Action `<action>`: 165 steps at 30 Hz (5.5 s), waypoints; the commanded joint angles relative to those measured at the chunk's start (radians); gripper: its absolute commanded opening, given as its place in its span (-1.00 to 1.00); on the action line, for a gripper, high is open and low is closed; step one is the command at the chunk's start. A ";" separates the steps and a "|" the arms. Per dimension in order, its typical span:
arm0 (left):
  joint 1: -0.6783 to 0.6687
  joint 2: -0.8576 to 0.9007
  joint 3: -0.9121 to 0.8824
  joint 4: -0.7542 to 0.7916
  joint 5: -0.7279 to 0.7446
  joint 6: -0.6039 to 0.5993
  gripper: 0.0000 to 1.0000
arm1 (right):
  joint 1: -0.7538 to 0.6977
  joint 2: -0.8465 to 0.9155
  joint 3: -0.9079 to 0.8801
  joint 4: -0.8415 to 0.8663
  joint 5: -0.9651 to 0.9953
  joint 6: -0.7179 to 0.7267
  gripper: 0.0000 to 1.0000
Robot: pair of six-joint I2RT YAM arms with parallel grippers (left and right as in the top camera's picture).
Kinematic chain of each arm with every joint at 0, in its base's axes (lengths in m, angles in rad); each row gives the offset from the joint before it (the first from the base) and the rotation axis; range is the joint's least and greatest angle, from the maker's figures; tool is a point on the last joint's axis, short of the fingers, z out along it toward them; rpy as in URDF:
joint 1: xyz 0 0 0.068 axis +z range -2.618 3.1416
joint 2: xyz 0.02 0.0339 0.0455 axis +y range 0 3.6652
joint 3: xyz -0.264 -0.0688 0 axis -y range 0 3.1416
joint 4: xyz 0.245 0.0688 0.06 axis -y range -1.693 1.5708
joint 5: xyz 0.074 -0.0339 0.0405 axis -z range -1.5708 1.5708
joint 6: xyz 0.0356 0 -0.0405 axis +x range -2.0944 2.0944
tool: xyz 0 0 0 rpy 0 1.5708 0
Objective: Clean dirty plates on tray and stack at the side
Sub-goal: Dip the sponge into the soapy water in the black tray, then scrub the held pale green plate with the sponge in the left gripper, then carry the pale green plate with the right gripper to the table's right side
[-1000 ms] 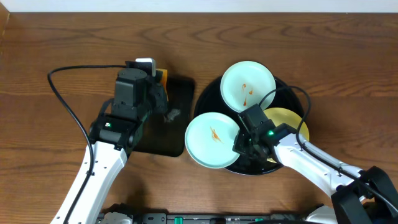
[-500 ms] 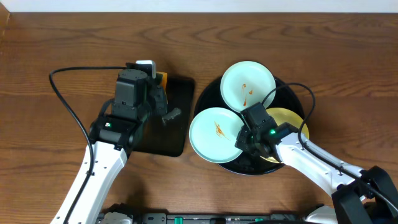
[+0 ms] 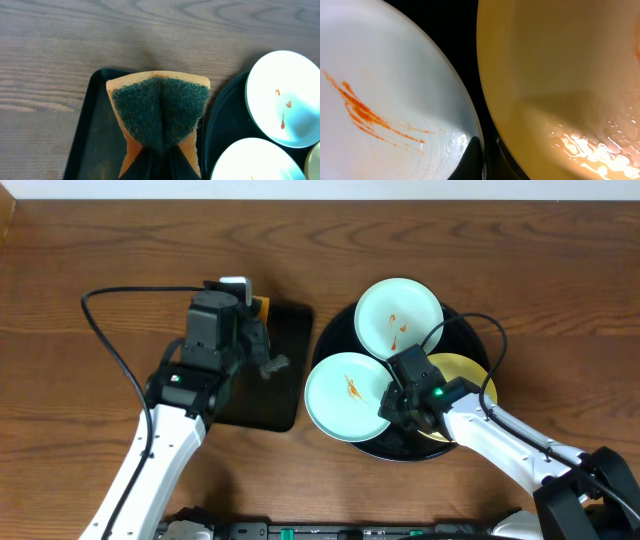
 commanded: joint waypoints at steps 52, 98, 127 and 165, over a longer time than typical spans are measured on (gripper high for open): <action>-0.114 0.417 0.015 0.057 0.253 -0.243 -0.85 | -0.004 0.006 -0.005 -0.024 0.024 -0.005 -0.98; -0.509 0.534 0.015 0.207 0.240 -0.525 -0.85 | -0.003 0.006 -0.005 -0.026 0.020 -0.005 -0.98; -0.246 0.187 0.017 -0.119 -0.095 -0.284 -0.85 | -0.003 -0.026 0.023 -0.024 0.048 -0.227 -0.98; -0.039 0.220 0.015 -0.113 -0.091 -0.284 -0.85 | 0.123 -0.310 0.065 0.304 0.841 -1.360 -0.98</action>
